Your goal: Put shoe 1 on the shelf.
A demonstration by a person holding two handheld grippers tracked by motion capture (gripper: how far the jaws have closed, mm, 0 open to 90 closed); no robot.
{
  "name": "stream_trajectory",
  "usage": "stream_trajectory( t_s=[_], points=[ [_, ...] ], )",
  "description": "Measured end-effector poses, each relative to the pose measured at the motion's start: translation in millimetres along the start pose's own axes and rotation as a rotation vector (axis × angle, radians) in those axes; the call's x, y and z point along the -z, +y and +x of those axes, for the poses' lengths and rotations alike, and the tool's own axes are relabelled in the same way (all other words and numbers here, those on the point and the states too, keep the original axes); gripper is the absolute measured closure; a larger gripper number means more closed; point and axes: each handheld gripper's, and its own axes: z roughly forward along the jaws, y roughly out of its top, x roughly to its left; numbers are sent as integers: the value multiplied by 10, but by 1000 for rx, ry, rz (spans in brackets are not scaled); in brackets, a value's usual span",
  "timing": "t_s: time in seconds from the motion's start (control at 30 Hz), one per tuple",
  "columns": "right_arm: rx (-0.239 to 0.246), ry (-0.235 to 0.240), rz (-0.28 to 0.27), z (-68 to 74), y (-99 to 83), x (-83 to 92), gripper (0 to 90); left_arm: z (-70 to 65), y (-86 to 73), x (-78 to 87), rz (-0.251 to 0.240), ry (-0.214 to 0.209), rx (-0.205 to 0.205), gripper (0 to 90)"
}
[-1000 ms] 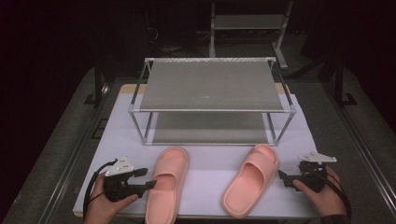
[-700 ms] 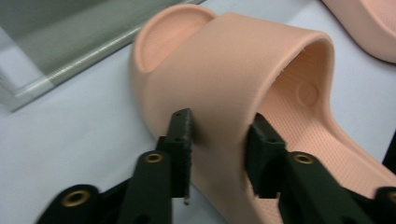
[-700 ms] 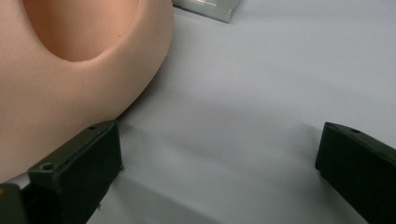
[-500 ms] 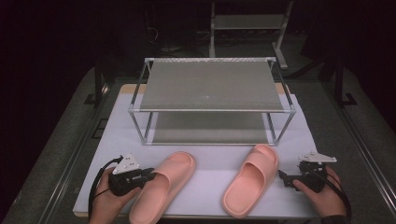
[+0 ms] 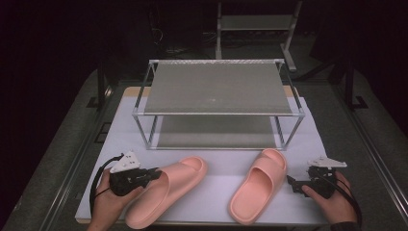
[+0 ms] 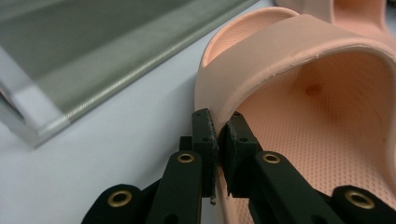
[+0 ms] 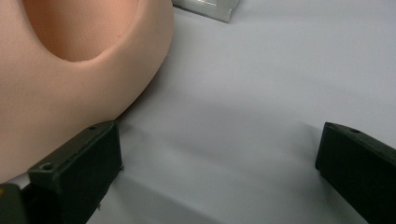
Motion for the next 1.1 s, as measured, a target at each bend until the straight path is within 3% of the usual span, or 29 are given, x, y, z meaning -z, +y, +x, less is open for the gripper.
stream_trajectory(
  t_s=[0.17,0.33,0.67,0.77,1.1],
  points=[
    [0,0,1,0,1,0,0,-5,193,51,-47,-32,-16,844],
    [0,0,1,-1,1,-1,0,5,394,66,-67,-45,-43,843],
    [0,0,1,-1,1,-1,0,28,774,144,-127,-111,-73,842],
    [0,0,1,-1,1,-1,0,52,950,200,-144,-126,-90,842],
    [0,1,0,-1,1,0,0,188,1402,350,-196,-98,-111,842]
  ],
)
